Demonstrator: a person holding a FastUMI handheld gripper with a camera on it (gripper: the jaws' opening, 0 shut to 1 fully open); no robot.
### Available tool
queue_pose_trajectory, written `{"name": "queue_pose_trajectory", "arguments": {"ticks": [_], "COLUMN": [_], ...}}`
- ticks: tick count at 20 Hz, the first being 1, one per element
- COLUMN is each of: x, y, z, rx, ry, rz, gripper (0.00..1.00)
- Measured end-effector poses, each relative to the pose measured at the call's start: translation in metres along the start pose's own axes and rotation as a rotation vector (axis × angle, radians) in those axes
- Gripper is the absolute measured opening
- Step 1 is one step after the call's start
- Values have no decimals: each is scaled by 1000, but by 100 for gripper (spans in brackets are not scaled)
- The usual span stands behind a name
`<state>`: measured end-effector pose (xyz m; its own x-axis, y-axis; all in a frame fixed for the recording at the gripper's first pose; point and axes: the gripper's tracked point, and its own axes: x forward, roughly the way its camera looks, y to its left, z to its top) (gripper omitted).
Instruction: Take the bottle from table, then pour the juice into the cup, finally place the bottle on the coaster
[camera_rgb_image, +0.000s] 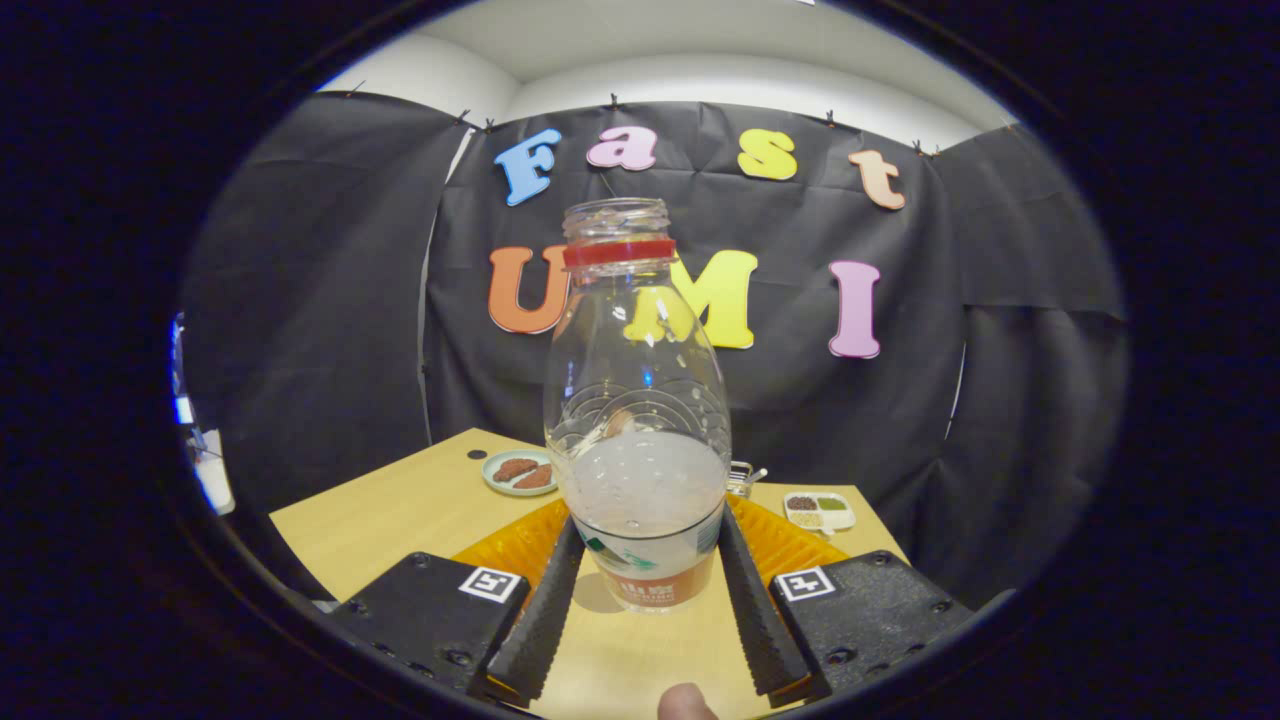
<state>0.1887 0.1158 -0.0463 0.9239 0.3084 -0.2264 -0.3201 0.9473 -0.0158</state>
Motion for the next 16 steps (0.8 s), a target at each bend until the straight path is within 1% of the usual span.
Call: {"name": "queue_pose_trajectory", "arguments": {"ticks": [3,8,12,14,16], "x": [23,67,105,117,132], "y": [5,22,36,38,38], "z": [-3,-18,-47,-56,-70], "rx": [31,20,30,57,57], "ry": [15,18,59,62,75], "rz": [7,16,55,67,67], "gripper": [78,78,78,78,78]}}
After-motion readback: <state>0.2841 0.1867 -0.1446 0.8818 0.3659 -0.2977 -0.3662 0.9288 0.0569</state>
